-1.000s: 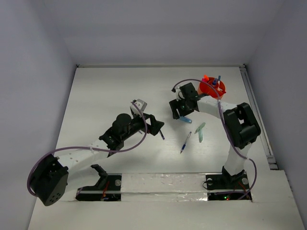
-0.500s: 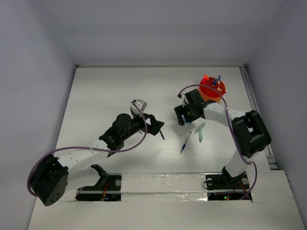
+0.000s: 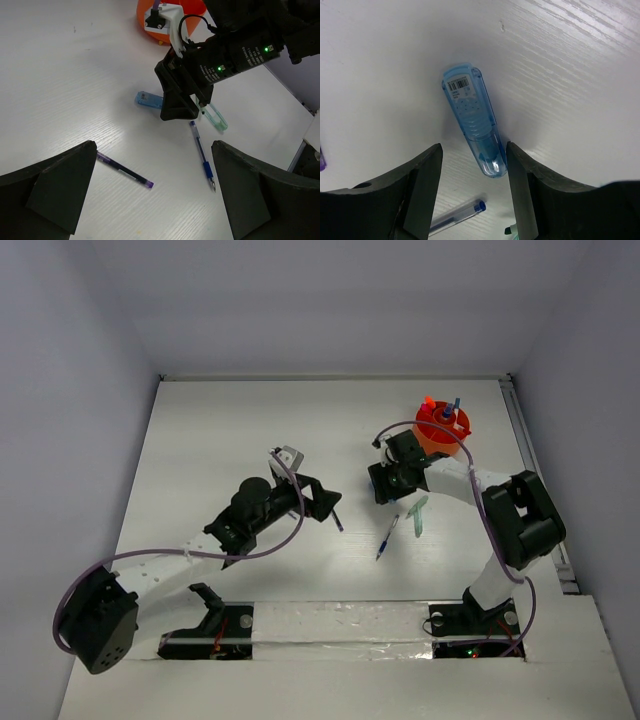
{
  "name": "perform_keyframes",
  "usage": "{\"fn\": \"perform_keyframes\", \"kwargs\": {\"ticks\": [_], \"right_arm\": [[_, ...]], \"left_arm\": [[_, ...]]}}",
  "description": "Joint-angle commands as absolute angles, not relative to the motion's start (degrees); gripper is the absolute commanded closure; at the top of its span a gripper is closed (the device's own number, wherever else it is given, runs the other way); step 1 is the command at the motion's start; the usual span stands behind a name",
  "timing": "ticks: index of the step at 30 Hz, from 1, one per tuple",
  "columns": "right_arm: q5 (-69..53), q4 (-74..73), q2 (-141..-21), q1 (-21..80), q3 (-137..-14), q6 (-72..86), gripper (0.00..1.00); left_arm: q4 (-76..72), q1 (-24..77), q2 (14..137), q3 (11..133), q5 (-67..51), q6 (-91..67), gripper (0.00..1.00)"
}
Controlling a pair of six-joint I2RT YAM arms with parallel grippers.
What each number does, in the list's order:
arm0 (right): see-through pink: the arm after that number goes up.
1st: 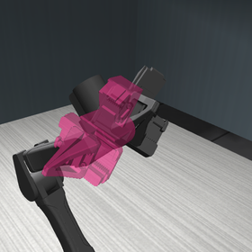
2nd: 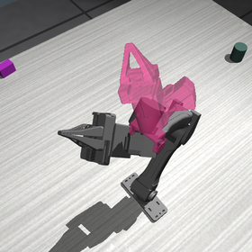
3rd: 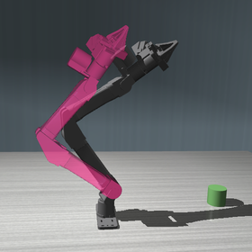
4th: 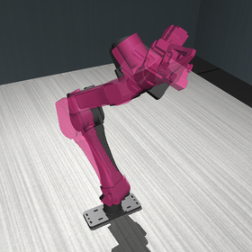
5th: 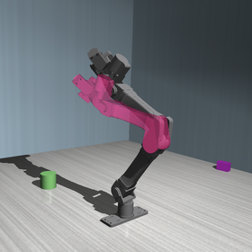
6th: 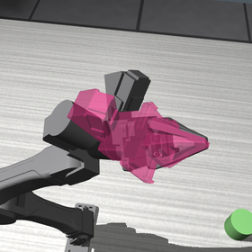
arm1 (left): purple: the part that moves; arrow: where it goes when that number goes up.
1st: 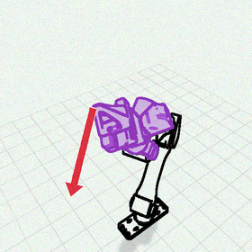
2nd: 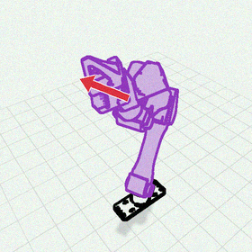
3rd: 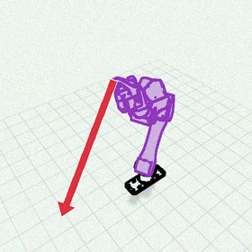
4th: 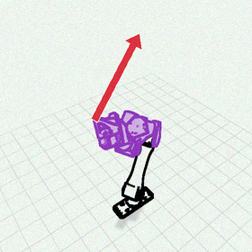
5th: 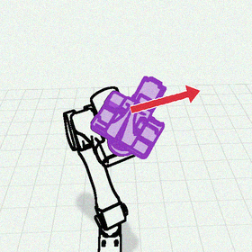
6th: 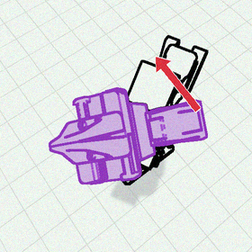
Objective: Sort the stationery into containers
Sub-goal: Pick up the pen from the center of the board.
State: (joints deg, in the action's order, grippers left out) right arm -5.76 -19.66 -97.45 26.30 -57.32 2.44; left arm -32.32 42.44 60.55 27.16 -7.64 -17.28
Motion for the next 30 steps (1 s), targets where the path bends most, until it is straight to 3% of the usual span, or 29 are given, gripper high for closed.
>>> {"fn": "perform_keyframes", "kwargs": {"ticks": [1,9,15,18,25,30], "right_arm": [[-3.70,-21.79,-96.23,26.63,-58.53,4.83,0.40],[-1.14,-23.47,-96.15,26.63,-57.40,5.89,0.46],[-1.92,-20.57,-92.56,26.63,-56.69,5.97,0.76],[-5.96,-19.51,-89.92,26.63,-56.69,6.76,0.82],[-21.85,-21.18,-78.93,27.24,-58.36,7.29,0.83],[-18.30,-23.64,-76.82,33.39,-57.92,4.93,0.83]], "left_arm": [[-34.45,42.80,58.54,28.83,-6.94,-17.93,0.01],[-34.36,42.80,57.66,28.48,-5.36,-18.02,0.01],[-34.37,42.80,57.66,28.39,-5.19,-18.11,0.01],[-34.37,42.80,57.57,28.39,-4.92,-17.84,0.01],[-34.19,42.80,57.75,28.48,-3.96,-18.37,0.01],[-33.84,40.44,57.74,28.56,-4.56,-27.47,0.04]]}}
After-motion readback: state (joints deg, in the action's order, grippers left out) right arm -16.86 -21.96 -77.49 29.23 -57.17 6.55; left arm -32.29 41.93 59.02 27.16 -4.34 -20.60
